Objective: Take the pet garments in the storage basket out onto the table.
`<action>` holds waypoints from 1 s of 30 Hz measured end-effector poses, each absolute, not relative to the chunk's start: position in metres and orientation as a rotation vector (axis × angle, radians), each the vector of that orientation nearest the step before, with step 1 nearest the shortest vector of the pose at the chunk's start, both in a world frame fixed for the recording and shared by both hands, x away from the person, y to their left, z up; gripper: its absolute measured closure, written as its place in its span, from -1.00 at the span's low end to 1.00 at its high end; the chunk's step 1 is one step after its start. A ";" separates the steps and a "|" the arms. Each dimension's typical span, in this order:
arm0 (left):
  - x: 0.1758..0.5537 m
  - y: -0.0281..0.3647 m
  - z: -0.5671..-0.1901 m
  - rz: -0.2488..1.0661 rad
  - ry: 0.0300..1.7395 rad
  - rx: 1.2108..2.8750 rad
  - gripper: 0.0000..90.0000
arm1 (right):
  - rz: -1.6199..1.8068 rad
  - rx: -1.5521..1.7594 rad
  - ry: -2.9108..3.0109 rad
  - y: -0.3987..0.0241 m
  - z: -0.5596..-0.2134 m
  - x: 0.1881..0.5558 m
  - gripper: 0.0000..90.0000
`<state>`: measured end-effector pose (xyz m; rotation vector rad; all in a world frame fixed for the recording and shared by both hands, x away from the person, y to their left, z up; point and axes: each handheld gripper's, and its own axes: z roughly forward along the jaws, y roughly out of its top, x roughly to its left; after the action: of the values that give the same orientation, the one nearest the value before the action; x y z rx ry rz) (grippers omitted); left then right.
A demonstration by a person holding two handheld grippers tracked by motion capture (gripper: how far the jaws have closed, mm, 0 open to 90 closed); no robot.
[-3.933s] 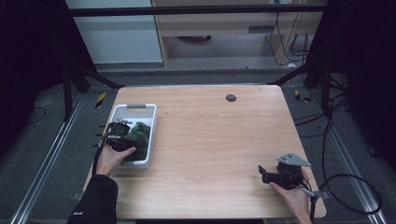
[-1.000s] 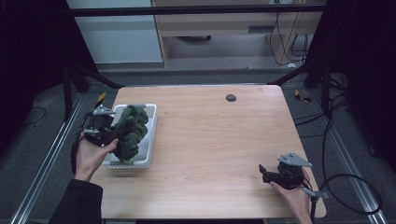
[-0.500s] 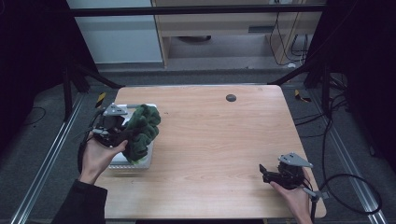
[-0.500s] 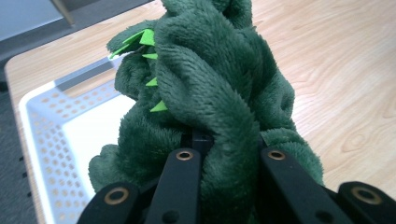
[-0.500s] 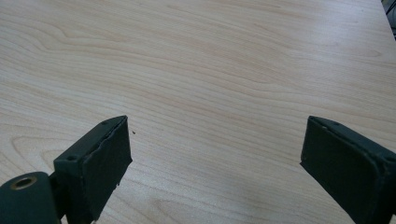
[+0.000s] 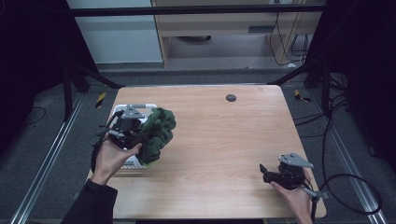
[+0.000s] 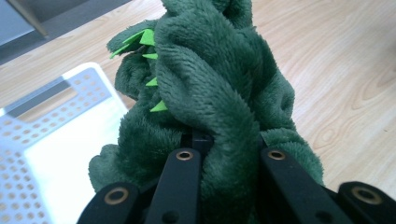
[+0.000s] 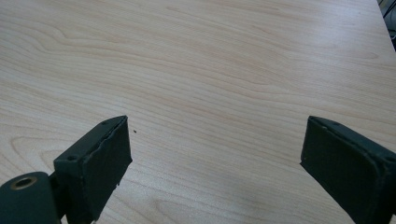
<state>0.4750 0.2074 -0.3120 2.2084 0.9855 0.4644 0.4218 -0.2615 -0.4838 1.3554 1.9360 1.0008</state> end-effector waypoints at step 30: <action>0.488 0.142 -0.353 0.330 0.861 2.302 0.84 | 0.997 1.336 1.920 -0.263 -0.483 0.421 -0.82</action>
<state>0.4876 0.1416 -0.3528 2.3020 0.8609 0.3296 0.4211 -0.2628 -0.4835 1.3362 1.9205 0.9967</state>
